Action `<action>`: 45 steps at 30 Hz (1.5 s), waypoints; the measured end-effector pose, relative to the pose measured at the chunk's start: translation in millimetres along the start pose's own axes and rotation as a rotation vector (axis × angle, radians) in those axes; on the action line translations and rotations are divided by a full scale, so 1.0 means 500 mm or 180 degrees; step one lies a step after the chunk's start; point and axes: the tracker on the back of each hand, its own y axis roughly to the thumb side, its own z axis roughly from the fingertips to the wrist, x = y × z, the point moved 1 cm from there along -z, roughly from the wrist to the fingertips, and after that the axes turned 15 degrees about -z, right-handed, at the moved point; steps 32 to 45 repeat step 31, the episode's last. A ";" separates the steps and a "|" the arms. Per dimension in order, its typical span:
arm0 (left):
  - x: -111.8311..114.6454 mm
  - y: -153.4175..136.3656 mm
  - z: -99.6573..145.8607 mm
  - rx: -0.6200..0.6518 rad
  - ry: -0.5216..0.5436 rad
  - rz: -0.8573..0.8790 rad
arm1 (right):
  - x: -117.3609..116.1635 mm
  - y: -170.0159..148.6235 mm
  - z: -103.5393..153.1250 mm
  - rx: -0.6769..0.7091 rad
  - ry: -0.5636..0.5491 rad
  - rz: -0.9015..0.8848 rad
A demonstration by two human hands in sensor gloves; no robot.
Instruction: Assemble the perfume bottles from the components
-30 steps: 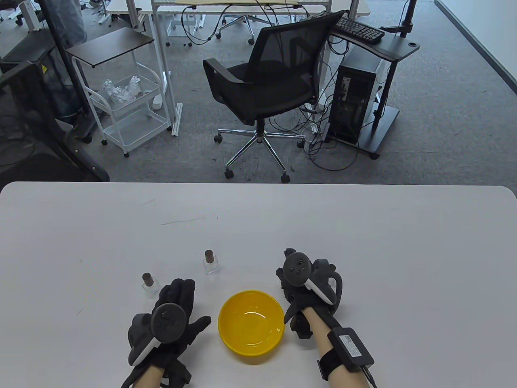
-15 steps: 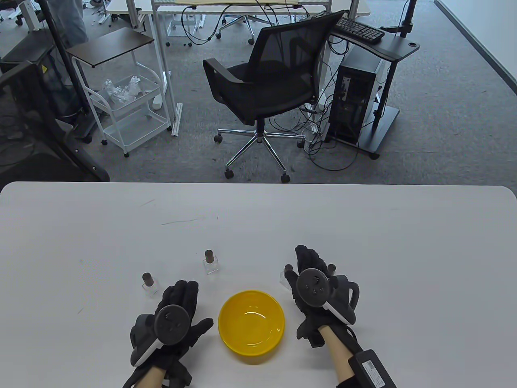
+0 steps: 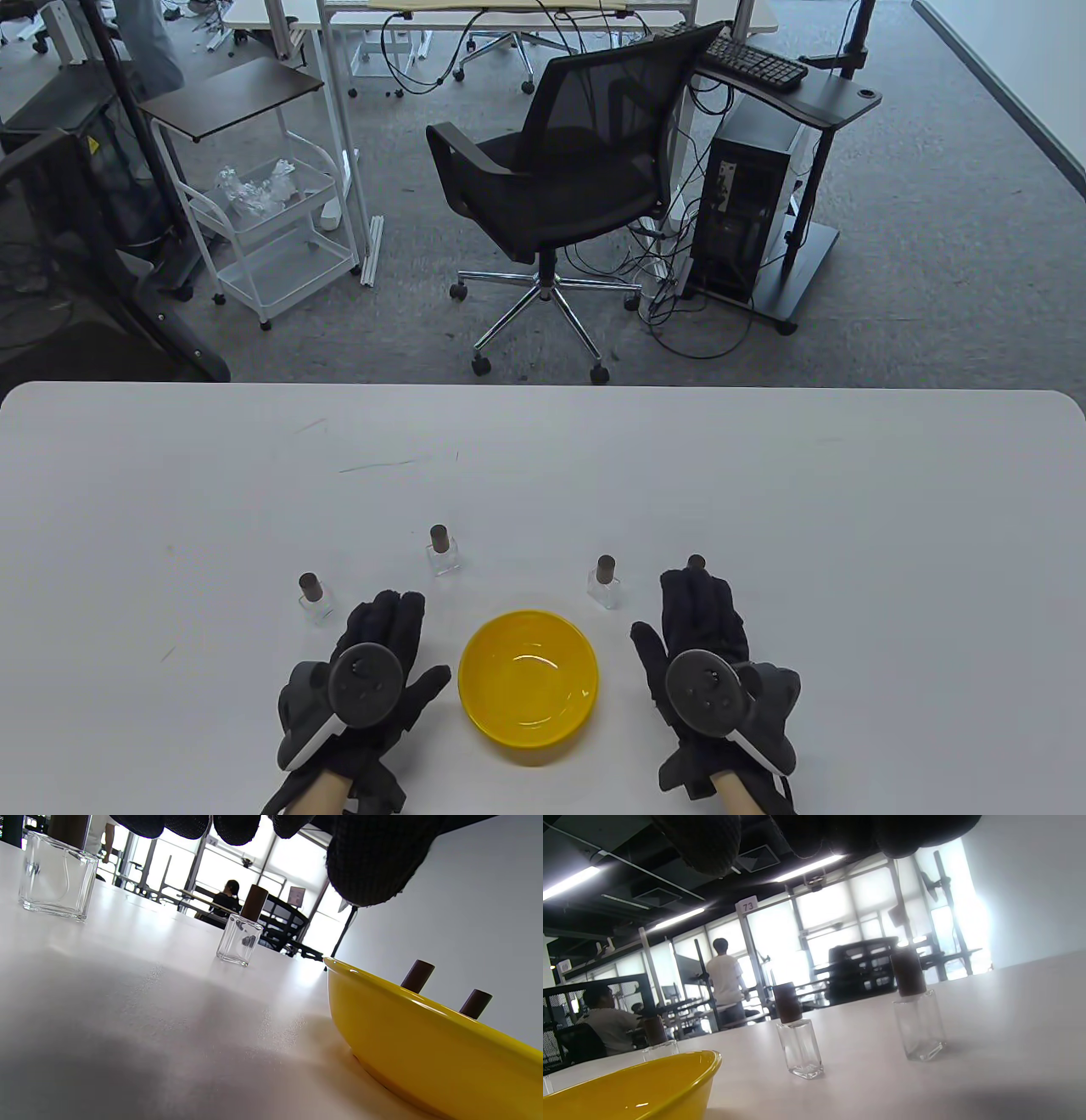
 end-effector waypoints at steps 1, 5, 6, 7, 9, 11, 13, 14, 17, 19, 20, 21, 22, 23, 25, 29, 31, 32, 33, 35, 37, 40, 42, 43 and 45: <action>0.001 0.000 0.000 0.0001 -0.0005 -0.0006 | -0.001 -0.005 0.008 -0.0019 0.0005 -0.0008; 0.007 0.001 0.000 -0.0011 -0.0061 0.0034 | -0.012 -0.032 0.033 -0.0110 0.0026 -0.0020; 0.008 0.001 0.000 -0.0014 -0.0068 0.0039 | -0.017 -0.039 0.036 -0.0139 0.0051 -0.0021; 0.008 0.001 0.000 -0.0015 -0.0072 0.0038 | -0.021 -0.044 0.036 -0.0177 0.0105 -0.0020; 0.008 0.000 0.001 -0.0028 -0.0068 0.0024 | -0.029 -0.049 0.037 -0.0222 0.0182 -0.0050; 0.008 -0.001 0.001 -0.0043 -0.0066 0.0022 | -0.040 -0.053 0.038 -0.0231 0.0228 -0.0042; 0.007 -0.003 0.002 -0.0064 -0.0063 0.0017 | -0.058 -0.063 0.039 -0.0300 0.0356 0.0051; 0.007 -0.004 0.003 -0.0074 -0.0061 0.0021 | -0.065 -0.068 0.040 -0.0352 0.0445 0.0081; 0.004 -0.008 0.002 -0.0097 -0.0043 0.0058 | -0.082 -0.079 0.041 -0.0479 0.0670 -0.0024; 0.005 -0.009 0.002 -0.0107 -0.0051 0.0059 | -0.083 -0.083 0.041 -0.0489 0.0647 -0.0087; 0.005 -0.008 0.001 -0.0110 -0.0058 0.0053 | -0.082 -0.084 0.041 -0.0486 0.0639 -0.0090; 0.005 -0.008 0.001 -0.0110 -0.0065 0.0050 | -0.082 -0.084 0.041 -0.0484 0.0642 -0.0087; 0.006 -0.008 -0.001 -0.0112 -0.0076 0.0047 | -0.080 -0.085 0.041 -0.0477 0.0642 -0.0075; 0.006 -0.009 -0.001 -0.0114 -0.0078 0.0047 | -0.080 -0.085 0.041 -0.0473 0.0638 -0.0072; 0.006 -0.010 -0.003 -0.0135 -0.0092 0.0050 | -0.080 -0.085 0.041 -0.0467 0.0638 -0.0066; 0.006 -0.015 -0.005 -0.0166 -0.0092 0.0040 | -0.079 -0.084 0.043 -0.0447 0.0654 0.0001; 0.005 -0.015 -0.004 -0.0179 -0.0096 0.0039 | -0.080 -0.084 0.045 -0.0444 0.0669 0.0004; 0.005 -0.015 -0.004 -0.0179 -0.0096 0.0039 | -0.080 -0.084 0.045 -0.0444 0.0669 0.0004; 0.005 -0.015 -0.004 -0.0179 -0.0096 0.0039 | -0.080 -0.084 0.045 -0.0444 0.0669 0.0004; 0.005 -0.015 -0.004 -0.0179 -0.0096 0.0039 | -0.080 -0.084 0.045 -0.0444 0.0669 0.0004; 0.005 -0.015 -0.004 -0.0179 -0.0096 0.0039 | -0.080 -0.084 0.045 -0.0444 0.0669 0.0004; 0.005 -0.015 -0.004 -0.0179 -0.0096 0.0039 | -0.080 -0.084 0.045 -0.0444 0.0669 0.0004; 0.005 -0.015 -0.004 -0.0179 -0.0096 0.0039 | -0.080 -0.084 0.045 -0.0444 0.0669 0.0004; 0.005 -0.015 -0.004 -0.0179 -0.0096 0.0039 | -0.080 -0.084 0.045 -0.0444 0.0669 0.0004; 0.005 -0.015 -0.004 -0.0179 -0.0096 0.0039 | -0.080 -0.084 0.045 -0.0444 0.0669 0.0004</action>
